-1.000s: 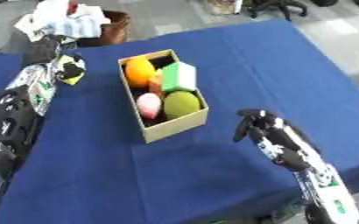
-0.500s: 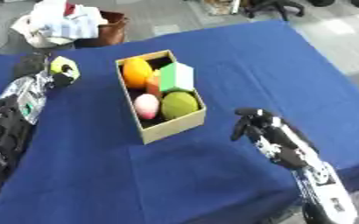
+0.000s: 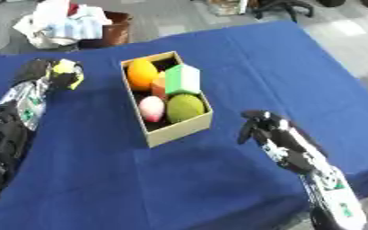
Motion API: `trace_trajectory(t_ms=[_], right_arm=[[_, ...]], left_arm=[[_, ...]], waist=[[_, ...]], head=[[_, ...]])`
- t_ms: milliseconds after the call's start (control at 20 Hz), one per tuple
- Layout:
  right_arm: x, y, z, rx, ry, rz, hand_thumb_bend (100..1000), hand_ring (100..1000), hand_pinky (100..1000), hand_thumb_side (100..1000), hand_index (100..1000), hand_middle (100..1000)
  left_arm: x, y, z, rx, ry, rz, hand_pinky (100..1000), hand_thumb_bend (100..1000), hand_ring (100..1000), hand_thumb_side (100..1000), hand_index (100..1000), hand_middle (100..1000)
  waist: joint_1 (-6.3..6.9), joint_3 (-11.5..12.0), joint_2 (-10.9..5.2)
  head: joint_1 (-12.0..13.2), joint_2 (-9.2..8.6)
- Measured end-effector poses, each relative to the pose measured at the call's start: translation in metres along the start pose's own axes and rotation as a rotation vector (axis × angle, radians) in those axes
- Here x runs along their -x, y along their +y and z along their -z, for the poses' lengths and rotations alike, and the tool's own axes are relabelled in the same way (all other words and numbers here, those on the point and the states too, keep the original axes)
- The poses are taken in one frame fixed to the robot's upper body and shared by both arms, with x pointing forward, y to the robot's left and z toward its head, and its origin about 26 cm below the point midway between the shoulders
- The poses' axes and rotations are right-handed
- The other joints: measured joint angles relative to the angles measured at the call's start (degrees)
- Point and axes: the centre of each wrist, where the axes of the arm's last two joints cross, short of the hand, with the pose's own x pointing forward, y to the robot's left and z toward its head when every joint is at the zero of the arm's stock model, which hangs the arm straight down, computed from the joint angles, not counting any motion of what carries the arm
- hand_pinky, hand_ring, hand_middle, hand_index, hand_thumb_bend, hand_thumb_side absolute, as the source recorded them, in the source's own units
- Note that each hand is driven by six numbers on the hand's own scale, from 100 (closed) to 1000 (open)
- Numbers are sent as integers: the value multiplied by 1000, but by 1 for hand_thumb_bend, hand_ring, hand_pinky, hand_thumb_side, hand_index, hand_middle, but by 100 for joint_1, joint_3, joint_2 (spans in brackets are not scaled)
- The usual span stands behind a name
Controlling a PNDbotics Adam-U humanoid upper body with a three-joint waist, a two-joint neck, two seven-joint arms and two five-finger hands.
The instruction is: Pick up objects on the table and place them in the box.
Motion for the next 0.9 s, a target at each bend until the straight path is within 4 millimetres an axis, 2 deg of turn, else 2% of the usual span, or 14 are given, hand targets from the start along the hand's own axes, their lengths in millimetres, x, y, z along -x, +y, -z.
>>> trace_trajectory(t_ms=[50, 150, 200, 250, 300, 350, 450, 600, 900], right_arm=[[0, 0, 0, 0, 1, 0, 100, 574, 587, 450, 827, 562], [1, 0, 0, 0, 2, 1, 100, 574, 587, 451, 827, 562], [1, 0, 0, 0, 2, 1, 100, 574, 587, 451, 827, 562], [1, 0, 0, 0, 2, 1, 100, 574, 587, 450, 827, 562], [1, 0, 0, 0, 2, 0, 100, 574, 587, 450, 827, 562], [1, 0, 0, 0, 2, 0, 100, 574, 587, 451, 827, 562], [1, 0, 0, 0, 3, 0, 100, 574, 587, 450, 827, 562], [1, 0, 0, 0, 3, 0, 100, 574, 588, 450, 827, 562], [1, 0, 0, 0, 3, 0, 100, 573, 588, 450, 827, 562]], left_arm=[[0, 0, 0, 3, -6, 7, 794, 354, 744, 938, 899, 759], [1, 1, 0, 14, -18, 21, 779, 274, 720, 687, 888, 737], [2, 2, 0, 20, -24, 27, 773, 259, 706, 593, 883, 721], [2, 2, 0, 25, -31, 33, 769, 262, 693, 583, 878, 706], [2, 3, 0, 32, -38, 38, 767, 274, 688, 631, 875, 699], [2, 3, 0, 39, -43, 43, 766, 355, 687, 854, 872, 697], [1, 4, 0, 40, -52, 49, 773, 428, 707, 1000, 874, 715], [1, 5, 0, 21, -56, 41, 789, 343, 732, 1000, 882, 735], [3, 0, -1, -2, -58, 26, 796, 449, 745, 1000, 890, 754]], waist=[[0, 2, 0], [0, 2, 0], [0, 3, 0], [0, 3, 0], [0, 3, 0], [0, 3, 0], [0, 7, 0], [0, 11, 0], [0, 11, 0]], head=[[0, 0], [-1, 0], [-2, 0], [-3, 0], [-5, 0], [-9, 0], [-18, 0], [-24, 0], [-32, 0]])
